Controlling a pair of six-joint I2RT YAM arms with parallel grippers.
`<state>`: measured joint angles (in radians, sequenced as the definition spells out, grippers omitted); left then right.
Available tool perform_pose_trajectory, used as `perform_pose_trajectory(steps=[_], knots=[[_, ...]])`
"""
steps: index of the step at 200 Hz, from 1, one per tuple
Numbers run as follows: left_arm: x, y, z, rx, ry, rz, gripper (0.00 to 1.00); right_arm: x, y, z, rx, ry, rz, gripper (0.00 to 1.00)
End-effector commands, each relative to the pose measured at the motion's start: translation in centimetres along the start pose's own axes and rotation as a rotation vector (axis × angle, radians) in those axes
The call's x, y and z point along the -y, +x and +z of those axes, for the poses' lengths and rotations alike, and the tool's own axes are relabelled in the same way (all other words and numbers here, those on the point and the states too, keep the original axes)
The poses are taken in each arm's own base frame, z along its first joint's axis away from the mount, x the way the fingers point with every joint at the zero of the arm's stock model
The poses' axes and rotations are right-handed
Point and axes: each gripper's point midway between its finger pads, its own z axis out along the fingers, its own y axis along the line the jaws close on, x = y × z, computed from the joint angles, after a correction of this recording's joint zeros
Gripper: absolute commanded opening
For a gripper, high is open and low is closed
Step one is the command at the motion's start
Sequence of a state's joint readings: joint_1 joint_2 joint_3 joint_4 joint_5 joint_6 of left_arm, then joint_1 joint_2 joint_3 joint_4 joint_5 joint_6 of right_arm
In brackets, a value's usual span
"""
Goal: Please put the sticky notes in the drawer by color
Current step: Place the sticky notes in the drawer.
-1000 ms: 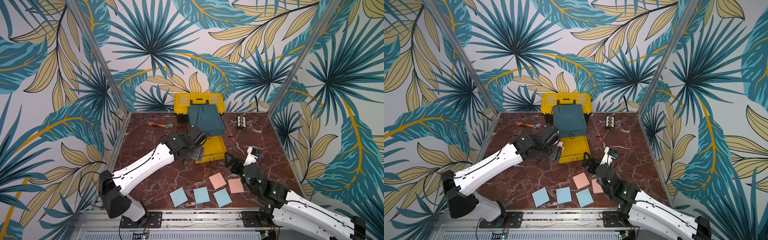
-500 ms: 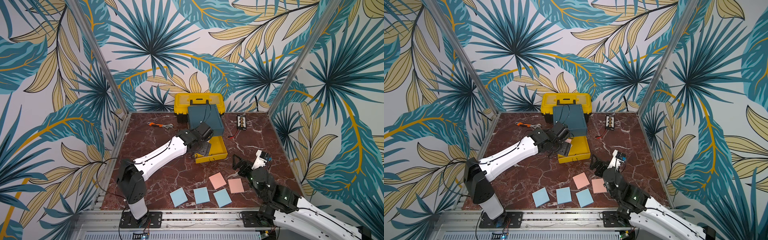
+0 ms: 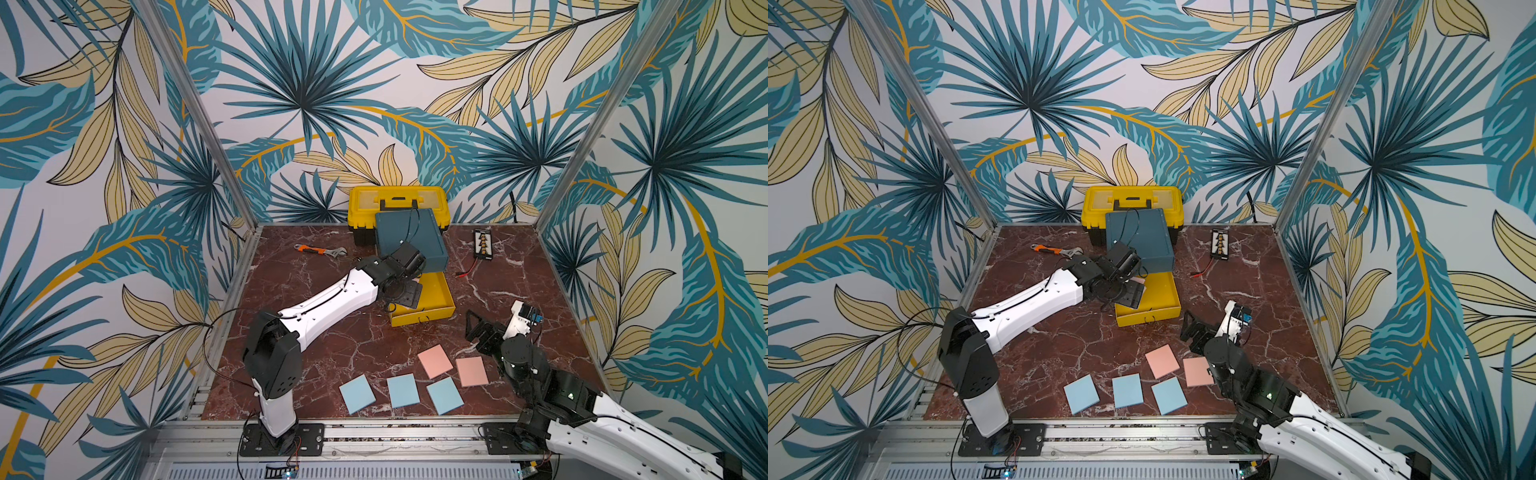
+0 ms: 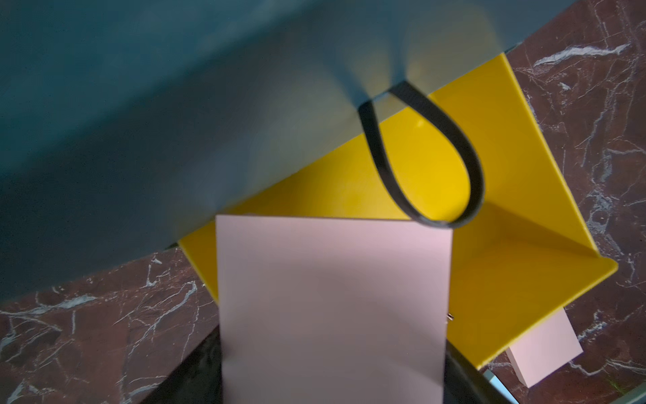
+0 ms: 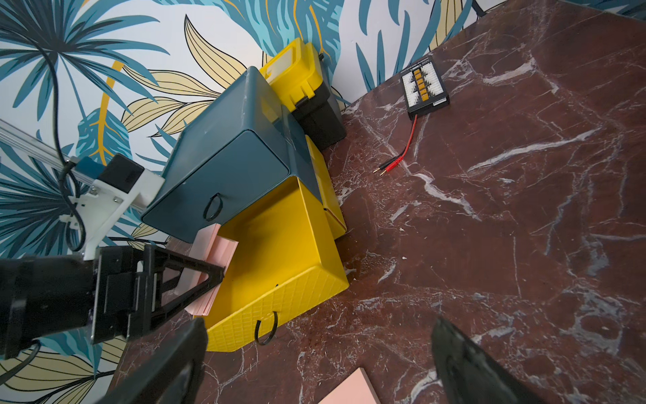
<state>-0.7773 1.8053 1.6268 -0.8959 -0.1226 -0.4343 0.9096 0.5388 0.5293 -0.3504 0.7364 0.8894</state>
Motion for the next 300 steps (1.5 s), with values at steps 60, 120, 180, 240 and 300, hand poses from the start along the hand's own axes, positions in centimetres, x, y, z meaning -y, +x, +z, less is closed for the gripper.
perform_pose_trajectory(steps=[60,120,180,240,300], knots=[[1.1,-2.0,0.3,0.051,0.036,0.002,0.84,1.2,0.0,-0.3,0.007,0.038,-0.024,0.99],[1.2,-2.2,1.3,0.043,0.030,0.013,0.87,1.4,-0.3,-0.4,0.014,0.050,-0.026,0.99],[1.1,-3.0,-1.2,0.074,0.039,0.003,0.96,1.1,-0.7,-0.4,0.022,0.048,-0.034,0.99],[-0.1,0.1,-6.6,0.011,0.065,-0.063,0.98,0.3,-2.2,-0.7,0.035,0.068,-0.101,0.99],[-0.5,7.0,-7.7,-0.070,0.130,-0.208,0.98,0.1,-1.2,-1.0,-0.107,0.118,-0.271,0.99]])
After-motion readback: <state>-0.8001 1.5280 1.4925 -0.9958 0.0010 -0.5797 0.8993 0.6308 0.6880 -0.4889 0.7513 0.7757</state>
